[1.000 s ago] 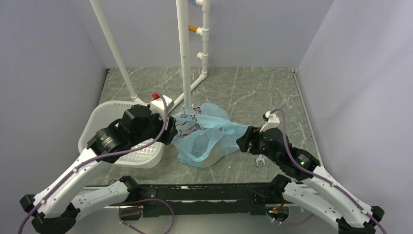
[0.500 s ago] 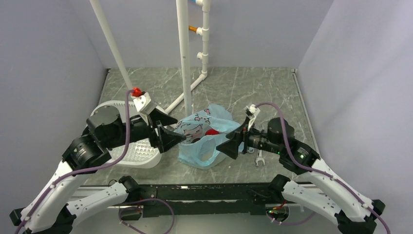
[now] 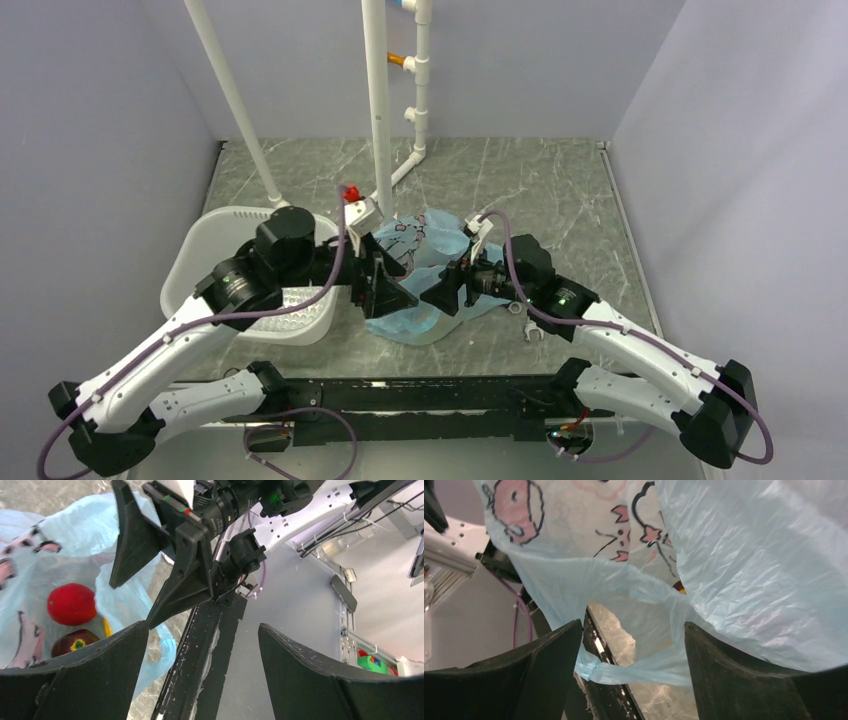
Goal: Take the fake fruits out of the plastic bag
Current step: Adjust the plastic bag at the center of the board.
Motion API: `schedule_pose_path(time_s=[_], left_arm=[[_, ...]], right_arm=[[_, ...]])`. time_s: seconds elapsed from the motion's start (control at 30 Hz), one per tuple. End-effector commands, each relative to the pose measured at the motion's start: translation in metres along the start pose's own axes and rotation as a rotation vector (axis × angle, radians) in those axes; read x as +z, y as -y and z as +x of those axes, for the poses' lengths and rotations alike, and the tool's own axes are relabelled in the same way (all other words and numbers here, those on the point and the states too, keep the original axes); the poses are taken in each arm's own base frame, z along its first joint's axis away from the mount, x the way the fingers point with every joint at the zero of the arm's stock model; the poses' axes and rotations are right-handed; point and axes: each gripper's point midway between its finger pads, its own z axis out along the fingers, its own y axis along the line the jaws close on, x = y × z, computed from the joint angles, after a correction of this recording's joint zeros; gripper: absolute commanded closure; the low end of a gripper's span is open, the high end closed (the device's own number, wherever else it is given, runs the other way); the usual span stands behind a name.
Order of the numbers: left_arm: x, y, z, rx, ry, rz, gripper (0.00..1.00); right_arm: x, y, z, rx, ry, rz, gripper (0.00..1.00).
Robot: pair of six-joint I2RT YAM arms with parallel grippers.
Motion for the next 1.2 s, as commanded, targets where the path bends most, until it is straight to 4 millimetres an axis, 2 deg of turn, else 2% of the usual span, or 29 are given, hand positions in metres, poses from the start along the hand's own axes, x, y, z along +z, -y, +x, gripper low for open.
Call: schedule_pose_path(time_s=[0.0,0.1,0.2,0.33,0.43,0.5,0.6,0.67,0.73,0.87,0.97,1.07,1.17], left_arm=[[0.021,0.0,0.001,0.089,-0.034,-0.02,0.13],[0.031,-0.015,0.013,0.12,-0.094,-0.097,0.16],[0.034,-0.034,0.026,0.133,-0.133,-0.179,0.18],[0.038,-0.058,0.051,0.145,-0.204,-0.269,0.15],[0.05,-0.063,0.076,0.141,-0.288,-0.257,0.16],[0.055,-0.058,0.094,0.139,-0.332,-0.222,0.19],[0.054,-0.059,0.121,0.124,-0.352,-0.214,0.28],[0.049,-0.058,0.13,0.106,-0.332,-0.205,0.33],[0.044,-0.054,0.135,0.09,-0.301,-0.18,0.38],[0.04,-0.045,0.143,0.051,-0.295,-0.138,0.56],[0.04,-0.043,0.159,0.038,-0.333,-0.124,0.67],[0.043,-0.041,0.173,0.038,-0.379,-0.111,0.78],[0.042,-0.042,0.191,0.048,-0.459,-0.124,0.83]], right_arm=[[0.006,-0.032,-0.007,-0.083,0.04,-0.192,0.33],[0.006,-0.044,0.017,-0.081,-0.023,-0.254,0.46],[-0.009,-0.055,0.023,-0.06,-0.016,-0.303,0.55],[-0.028,-0.059,0.026,-0.023,0.017,-0.303,0.56],[-0.034,-0.057,0.029,0.002,0.012,-0.281,0.56],[-0.036,-0.042,0.026,0.031,0.016,-0.166,0.56],[-0.048,-0.003,0.017,0.068,0.06,0.094,0.49],[-0.055,0.018,0.015,0.08,0.085,0.213,0.48],[-0.057,0.029,0.011,0.089,0.098,0.283,0.51],[-0.046,0.021,-0.004,0.104,0.125,0.244,0.52],[-0.027,0.027,-0.006,0.145,0.133,0.26,0.56],[-0.013,0.054,-0.005,0.202,0.163,0.385,0.55],[-0.017,0.091,-0.019,0.24,0.21,0.561,0.53]])
